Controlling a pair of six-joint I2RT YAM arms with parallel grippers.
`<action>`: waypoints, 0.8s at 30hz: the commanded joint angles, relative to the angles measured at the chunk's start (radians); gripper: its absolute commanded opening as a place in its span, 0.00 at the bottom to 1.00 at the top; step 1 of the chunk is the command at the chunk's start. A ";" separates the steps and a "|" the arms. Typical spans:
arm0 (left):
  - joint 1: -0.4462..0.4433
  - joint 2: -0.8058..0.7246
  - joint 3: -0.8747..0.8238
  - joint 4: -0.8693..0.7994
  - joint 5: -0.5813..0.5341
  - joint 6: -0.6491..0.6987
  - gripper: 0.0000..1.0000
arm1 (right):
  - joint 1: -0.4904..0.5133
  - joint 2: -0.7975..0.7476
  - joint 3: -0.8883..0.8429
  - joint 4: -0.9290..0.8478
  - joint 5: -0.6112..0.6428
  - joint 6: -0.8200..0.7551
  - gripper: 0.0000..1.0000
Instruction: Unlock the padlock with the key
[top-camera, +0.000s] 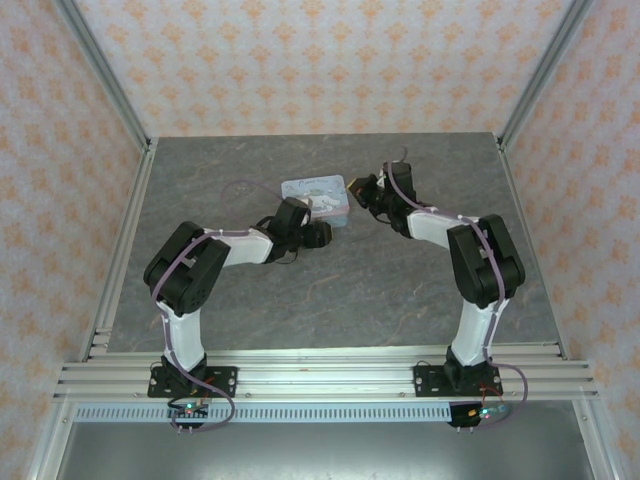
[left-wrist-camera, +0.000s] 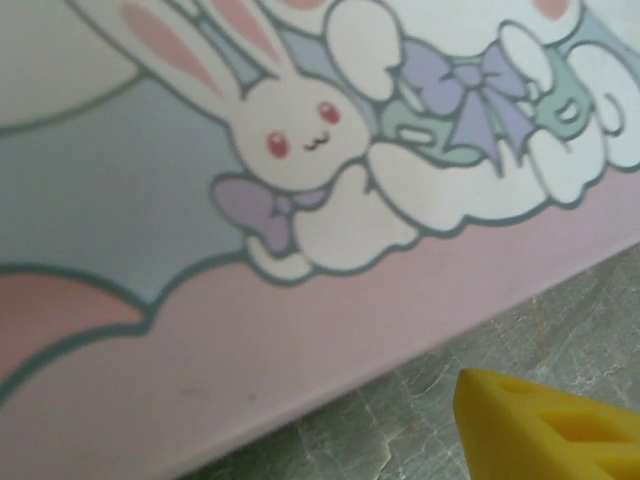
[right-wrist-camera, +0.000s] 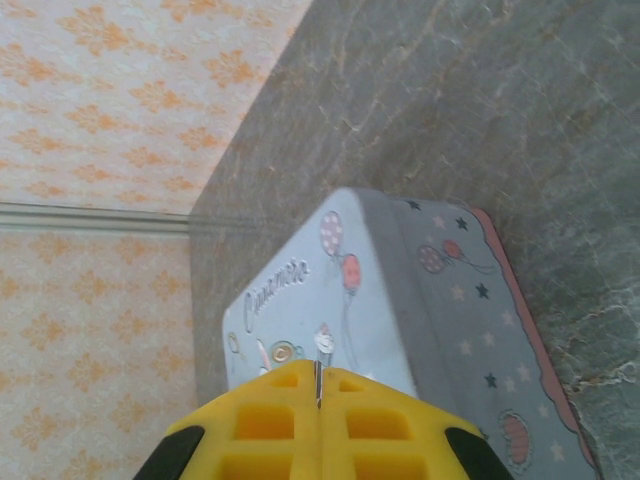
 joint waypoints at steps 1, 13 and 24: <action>-0.004 0.049 0.006 0.047 -0.026 0.030 0.71 | 0.004 0.019 0.024 0.051 -0.020 0.017 0.00; -0.070 0.125 0.070 0.060 -0.171 0.115 0.72 | 0.005 0.046 0.006 0.063 -0.028 0.025 0.00; -0.073 0.139 0.075 0.195 -0.077 0.012 0.71 | 0.005 0.061 0.003 0.065 -0.034 0.026 0.00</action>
